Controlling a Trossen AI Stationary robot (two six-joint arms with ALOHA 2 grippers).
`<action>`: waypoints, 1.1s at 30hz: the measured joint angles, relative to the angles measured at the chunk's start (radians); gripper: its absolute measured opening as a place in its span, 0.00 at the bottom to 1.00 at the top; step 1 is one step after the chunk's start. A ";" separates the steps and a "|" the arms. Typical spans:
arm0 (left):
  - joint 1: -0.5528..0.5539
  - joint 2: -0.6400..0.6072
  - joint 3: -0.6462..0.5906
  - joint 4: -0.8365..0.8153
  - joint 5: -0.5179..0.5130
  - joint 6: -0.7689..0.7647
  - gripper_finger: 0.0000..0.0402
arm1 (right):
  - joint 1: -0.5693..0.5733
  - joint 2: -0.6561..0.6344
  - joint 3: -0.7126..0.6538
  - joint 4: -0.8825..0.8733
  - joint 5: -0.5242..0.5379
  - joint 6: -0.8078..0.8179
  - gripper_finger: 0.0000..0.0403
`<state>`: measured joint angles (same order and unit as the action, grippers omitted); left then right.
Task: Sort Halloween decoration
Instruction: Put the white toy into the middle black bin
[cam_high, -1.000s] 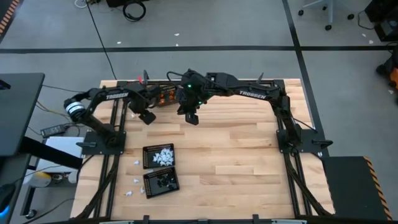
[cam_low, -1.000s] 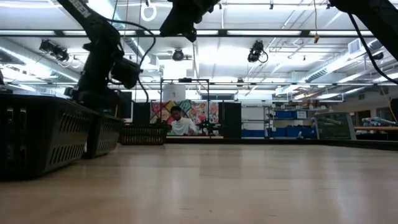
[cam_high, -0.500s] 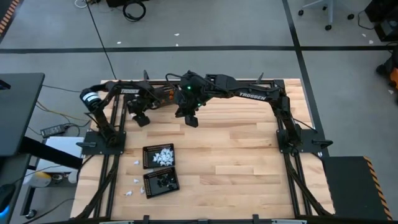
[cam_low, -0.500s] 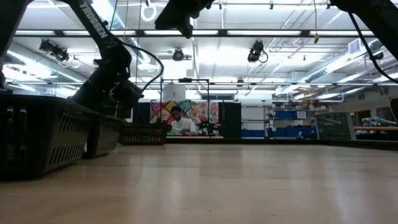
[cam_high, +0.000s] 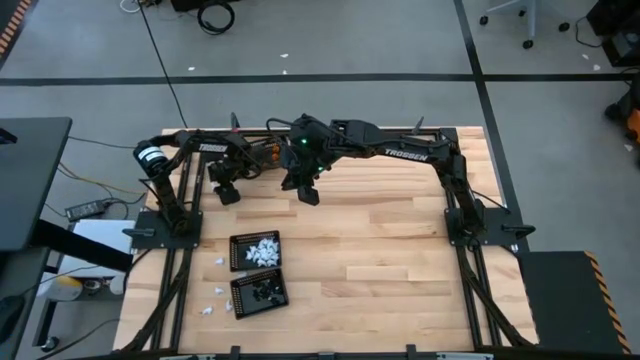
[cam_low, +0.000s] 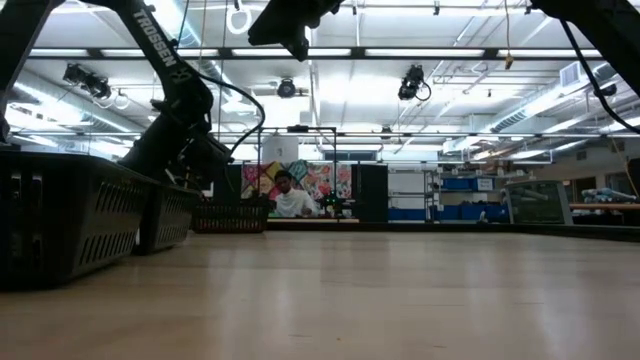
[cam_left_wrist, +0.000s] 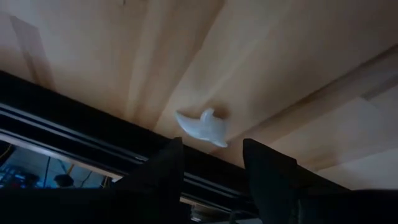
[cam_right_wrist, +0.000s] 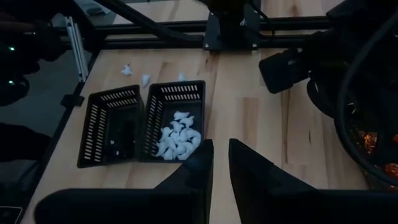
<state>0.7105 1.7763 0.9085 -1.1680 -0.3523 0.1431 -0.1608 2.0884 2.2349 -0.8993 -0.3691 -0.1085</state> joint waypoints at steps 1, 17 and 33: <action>0.001 0.000 0.000 0.003 -0.002 0.005 0.43 | 0.000 0.000 0.000 0.000 0.000 0.000 0.14; 0.058 0.030 -0.028 0.025 0.023 0.060 0.43 | 0.002 0.000 0.000 -0.001 -0.003 0.002 0.14; -0.003 0.029 -0.069 0.092 0.016 0.114 0.43 | 0.002 0.000 0.000 0.001 -0.004 0.000 0.13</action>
<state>0.7070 1.8053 0.8398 -1.0761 -0.3368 0.2567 -0.1593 2.0888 2.2353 -0.8986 -0.3729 -0.1081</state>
